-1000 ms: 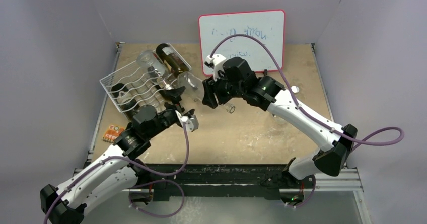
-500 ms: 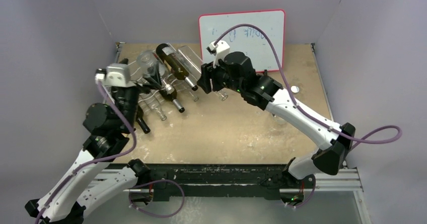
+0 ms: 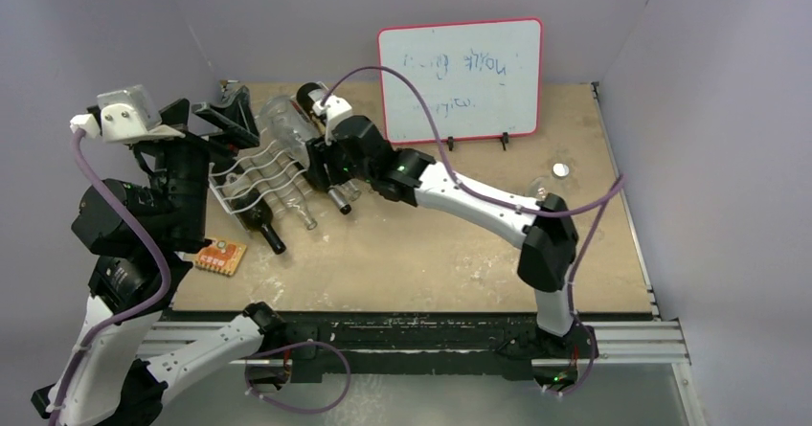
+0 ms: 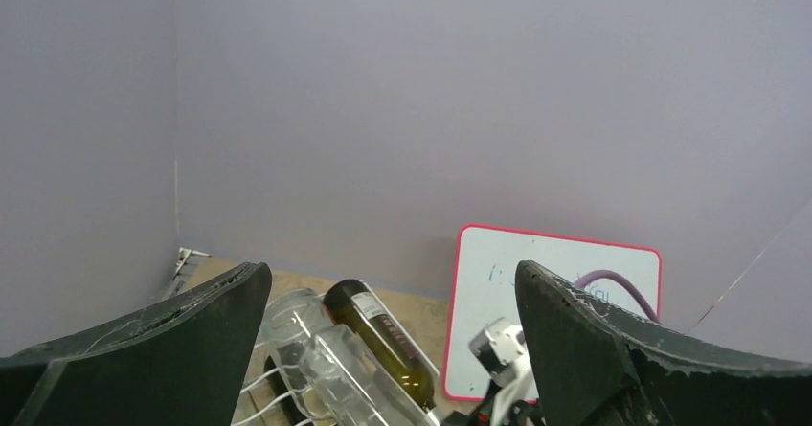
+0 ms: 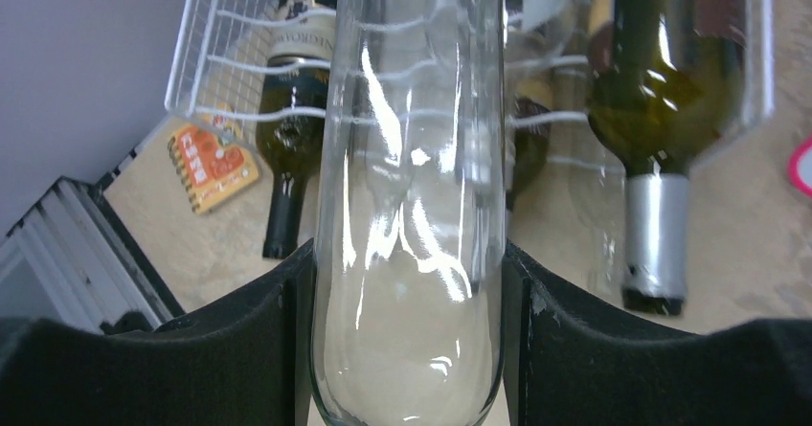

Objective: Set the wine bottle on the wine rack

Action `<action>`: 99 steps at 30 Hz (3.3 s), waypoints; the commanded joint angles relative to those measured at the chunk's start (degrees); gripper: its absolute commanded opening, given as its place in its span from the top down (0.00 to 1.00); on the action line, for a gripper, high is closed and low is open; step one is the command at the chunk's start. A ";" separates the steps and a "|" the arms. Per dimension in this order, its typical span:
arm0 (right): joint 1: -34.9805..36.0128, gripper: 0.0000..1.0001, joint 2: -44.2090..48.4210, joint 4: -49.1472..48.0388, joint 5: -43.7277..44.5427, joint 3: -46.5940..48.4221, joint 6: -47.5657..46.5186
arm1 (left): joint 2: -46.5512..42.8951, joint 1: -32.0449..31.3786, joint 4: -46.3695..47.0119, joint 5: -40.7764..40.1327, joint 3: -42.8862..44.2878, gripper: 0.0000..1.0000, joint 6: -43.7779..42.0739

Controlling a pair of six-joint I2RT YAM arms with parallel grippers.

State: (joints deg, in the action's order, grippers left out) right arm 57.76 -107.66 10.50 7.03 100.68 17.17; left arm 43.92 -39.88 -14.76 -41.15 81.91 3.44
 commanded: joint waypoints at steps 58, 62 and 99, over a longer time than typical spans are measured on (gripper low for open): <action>4.23 0.14 -34.32 -14.12 7.63 41.08 -5.53 | 7.13 0.06 -11.43 -2.36 5.13 0.00 2.25; 4.12 0.14 -31.62 -14.51 6.57 39.61 -5.28 | 7.23 0.13 -11.56 -2.23 6.01 0.00 2.22; 6.50 0.66 -2.98 -15.88 -6.08 -10.25 3.11 | 6.10 0.08 -11.28 1.04 2.01 0.00 3.19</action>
State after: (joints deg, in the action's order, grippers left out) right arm 64.20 -108.88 -3.31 -0.89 85.38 19.11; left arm 50.15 -39.88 -27.92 -40.73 83.66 5.50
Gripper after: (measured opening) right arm 0.352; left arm 0.998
